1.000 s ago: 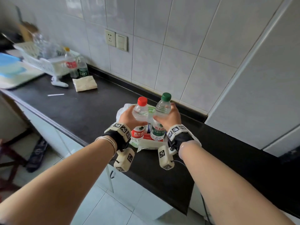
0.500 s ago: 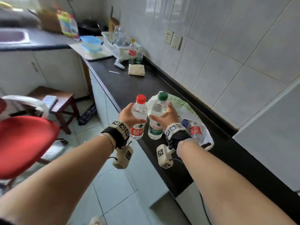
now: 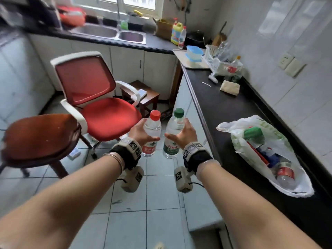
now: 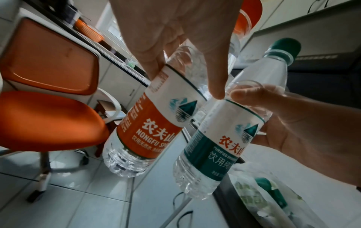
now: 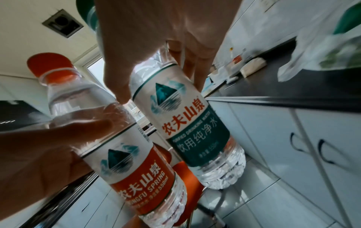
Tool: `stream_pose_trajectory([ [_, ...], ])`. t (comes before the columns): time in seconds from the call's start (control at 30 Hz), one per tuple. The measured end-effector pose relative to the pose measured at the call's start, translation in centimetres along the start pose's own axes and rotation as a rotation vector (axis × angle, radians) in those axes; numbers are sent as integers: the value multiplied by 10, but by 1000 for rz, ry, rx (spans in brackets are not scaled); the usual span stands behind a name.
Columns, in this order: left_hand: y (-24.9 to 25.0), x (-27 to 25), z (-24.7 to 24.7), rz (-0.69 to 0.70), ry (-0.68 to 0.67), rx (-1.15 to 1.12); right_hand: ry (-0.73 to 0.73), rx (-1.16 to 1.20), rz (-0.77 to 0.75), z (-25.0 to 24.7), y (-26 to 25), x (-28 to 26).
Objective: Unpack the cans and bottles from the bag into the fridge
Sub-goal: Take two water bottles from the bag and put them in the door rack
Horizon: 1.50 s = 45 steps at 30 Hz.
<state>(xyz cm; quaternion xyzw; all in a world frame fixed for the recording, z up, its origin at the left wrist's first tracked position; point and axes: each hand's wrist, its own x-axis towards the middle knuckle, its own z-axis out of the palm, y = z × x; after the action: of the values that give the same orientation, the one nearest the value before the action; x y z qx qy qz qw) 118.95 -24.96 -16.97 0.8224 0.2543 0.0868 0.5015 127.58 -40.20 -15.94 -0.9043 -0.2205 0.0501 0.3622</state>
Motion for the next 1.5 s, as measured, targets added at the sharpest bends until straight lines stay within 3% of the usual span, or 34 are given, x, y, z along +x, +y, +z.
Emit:
stream_pose_trajectory([
  [0.23,-61,-78,-100,-96,161,19,-218,-4,-152,87,-81,-42],
  [0.57,-104,-211,-178,-263,570,-206,-500,112,-446,154,-183,-109],
  [0.73,-112,-288,-204,-353,807,-221,-647,178,-592,174,-229,-166],
  [1.0,-130,-417,-263,-416,1062,-256,-839,237,-811,199,-316,-279],
  [1.23,-158,-524,-335,-439,1186,-234,-933,270,-824,246,-391,-388],
  [1.5,-202,-605,-420,-420,1185,-174,-862,257,-844,291,-467,-471],
])
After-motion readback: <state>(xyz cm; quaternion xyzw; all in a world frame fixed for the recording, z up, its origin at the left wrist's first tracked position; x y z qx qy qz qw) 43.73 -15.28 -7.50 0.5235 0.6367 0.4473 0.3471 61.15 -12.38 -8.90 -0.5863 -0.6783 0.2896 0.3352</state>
